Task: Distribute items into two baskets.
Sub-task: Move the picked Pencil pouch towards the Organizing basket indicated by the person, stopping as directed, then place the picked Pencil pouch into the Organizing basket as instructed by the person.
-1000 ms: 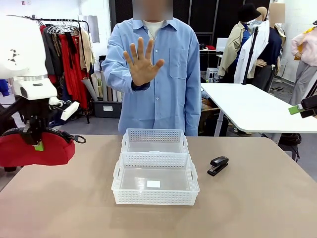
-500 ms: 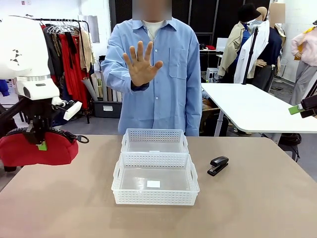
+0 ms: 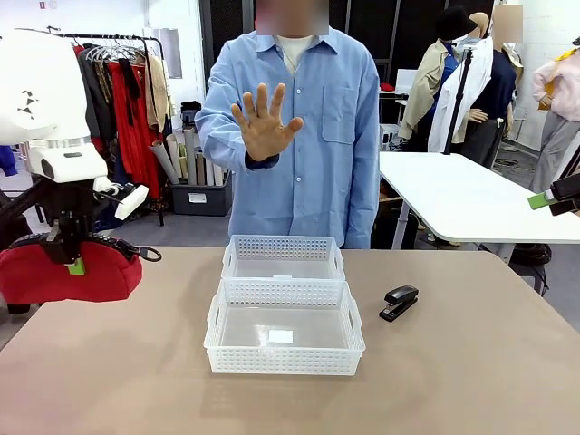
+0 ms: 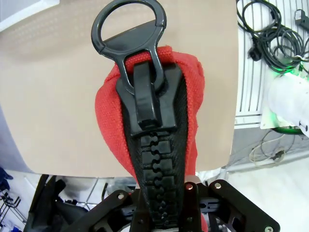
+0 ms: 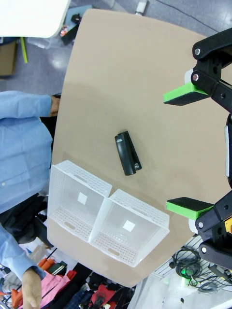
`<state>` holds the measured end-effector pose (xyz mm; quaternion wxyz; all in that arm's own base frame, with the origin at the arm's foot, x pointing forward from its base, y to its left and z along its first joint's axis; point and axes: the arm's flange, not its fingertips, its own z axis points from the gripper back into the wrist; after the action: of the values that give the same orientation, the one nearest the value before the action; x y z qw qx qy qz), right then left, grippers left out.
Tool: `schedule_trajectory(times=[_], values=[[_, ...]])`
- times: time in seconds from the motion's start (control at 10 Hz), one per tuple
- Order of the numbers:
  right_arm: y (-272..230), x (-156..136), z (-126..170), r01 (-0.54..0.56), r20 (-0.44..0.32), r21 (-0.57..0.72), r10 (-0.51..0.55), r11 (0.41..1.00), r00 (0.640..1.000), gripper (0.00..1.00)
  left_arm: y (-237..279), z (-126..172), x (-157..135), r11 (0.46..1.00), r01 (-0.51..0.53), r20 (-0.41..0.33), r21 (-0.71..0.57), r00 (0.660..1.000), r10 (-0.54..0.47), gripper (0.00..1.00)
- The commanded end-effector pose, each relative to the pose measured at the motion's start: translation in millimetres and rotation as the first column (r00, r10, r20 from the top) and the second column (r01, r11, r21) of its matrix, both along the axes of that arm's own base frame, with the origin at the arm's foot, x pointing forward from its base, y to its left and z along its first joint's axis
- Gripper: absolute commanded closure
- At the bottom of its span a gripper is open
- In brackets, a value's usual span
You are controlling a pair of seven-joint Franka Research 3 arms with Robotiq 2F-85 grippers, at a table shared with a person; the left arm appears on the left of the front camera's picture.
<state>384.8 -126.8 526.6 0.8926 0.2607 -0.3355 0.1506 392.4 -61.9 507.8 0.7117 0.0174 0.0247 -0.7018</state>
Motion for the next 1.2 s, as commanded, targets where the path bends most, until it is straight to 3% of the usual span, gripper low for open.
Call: schedule_trajectory(times=[0.0,1.1], values=[[0.9,1.1,0.8,-0.005,0.012,0.011,0.004,1.0,1.0,0.0,3.8,0.9,-2.1,1.0,-0.006,0.003,0.002,1.0,0.006,1.0],[0.9,1.1,0.8,-0.005,0.012,0.011,0.004,1.0,1.0,0.0,3.8,0.9,-2.1,1.0,-0.006,0.003,0.002,1.0,0.006,1.0]])
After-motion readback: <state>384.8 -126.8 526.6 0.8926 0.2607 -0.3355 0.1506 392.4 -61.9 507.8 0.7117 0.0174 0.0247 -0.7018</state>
